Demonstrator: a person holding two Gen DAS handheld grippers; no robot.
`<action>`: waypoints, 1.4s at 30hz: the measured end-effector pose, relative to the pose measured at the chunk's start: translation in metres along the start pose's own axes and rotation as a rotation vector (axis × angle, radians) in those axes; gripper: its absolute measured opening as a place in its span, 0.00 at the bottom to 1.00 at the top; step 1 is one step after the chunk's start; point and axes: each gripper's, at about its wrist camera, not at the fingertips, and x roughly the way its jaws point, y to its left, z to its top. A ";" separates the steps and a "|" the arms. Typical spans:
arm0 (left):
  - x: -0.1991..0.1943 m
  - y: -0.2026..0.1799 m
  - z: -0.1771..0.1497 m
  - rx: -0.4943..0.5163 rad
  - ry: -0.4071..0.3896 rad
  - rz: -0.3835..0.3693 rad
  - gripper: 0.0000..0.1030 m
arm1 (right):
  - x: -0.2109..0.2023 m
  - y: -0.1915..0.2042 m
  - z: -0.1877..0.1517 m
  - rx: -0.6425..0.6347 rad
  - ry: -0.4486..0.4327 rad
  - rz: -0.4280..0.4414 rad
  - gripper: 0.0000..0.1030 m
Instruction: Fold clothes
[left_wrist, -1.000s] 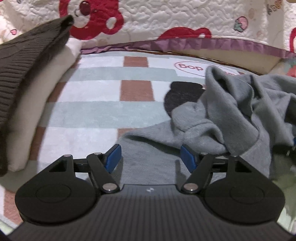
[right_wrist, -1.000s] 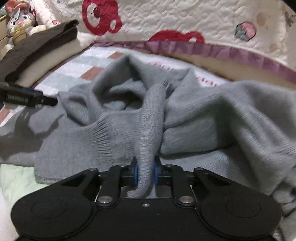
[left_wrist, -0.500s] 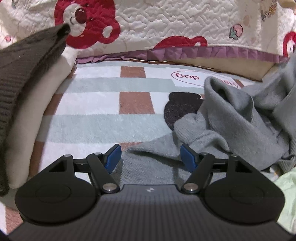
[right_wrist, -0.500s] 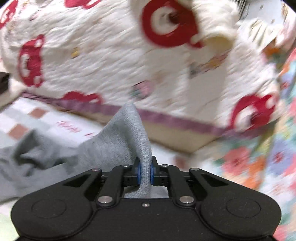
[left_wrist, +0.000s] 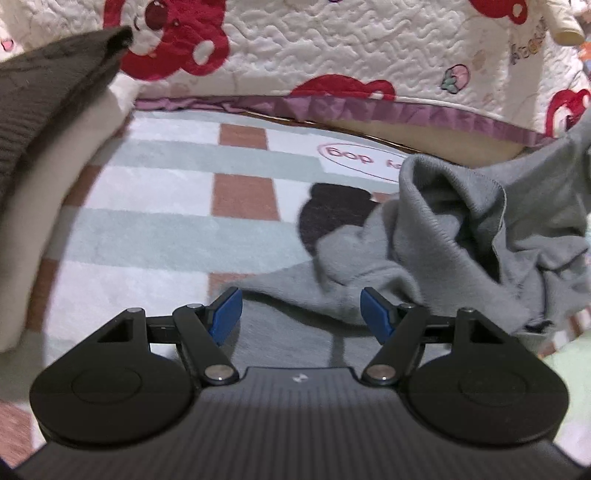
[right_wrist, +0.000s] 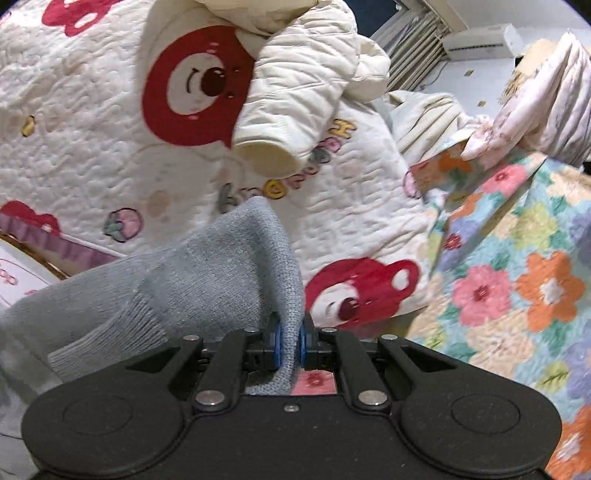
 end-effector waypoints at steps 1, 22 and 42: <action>0.000 -0.001 -0.001 -0.002 0.002 -0.010 0.68 | 0.004 -0.003 0.001 -0.009 0.002 -0.007 0.09; 0.020 -0.010 -0.012 0.042 0.022 0.062 0.71 | 0.153 0.004 -0.096 0.097 0.365 0.038 0.32; 0.020 -0.036 -0.009 0.277 -0.048 0.169 0.73 | 0.095 0.139 -0.131 0.137 0.174 0.808 0.53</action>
